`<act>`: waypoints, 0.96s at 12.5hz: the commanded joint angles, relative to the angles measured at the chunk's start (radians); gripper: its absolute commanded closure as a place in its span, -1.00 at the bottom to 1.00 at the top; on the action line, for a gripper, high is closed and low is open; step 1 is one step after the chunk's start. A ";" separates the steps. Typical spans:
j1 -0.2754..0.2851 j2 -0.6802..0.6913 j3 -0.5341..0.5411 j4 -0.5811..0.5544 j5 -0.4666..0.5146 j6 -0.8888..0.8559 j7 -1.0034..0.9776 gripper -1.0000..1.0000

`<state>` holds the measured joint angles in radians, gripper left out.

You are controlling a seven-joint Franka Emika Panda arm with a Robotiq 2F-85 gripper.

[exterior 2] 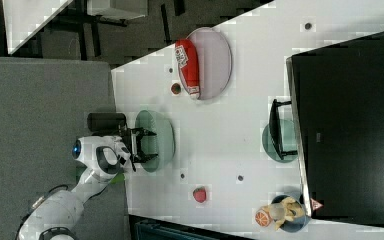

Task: Drag strainer right to left.

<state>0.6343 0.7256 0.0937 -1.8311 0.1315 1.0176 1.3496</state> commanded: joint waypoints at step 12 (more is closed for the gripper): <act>-0.005 -0.568 -0.281 0.018 0.026 -0.607 -0.622 -1.00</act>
<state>0.6855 0.2817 -0.1327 -1.8389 0.1313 0.4373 0.9014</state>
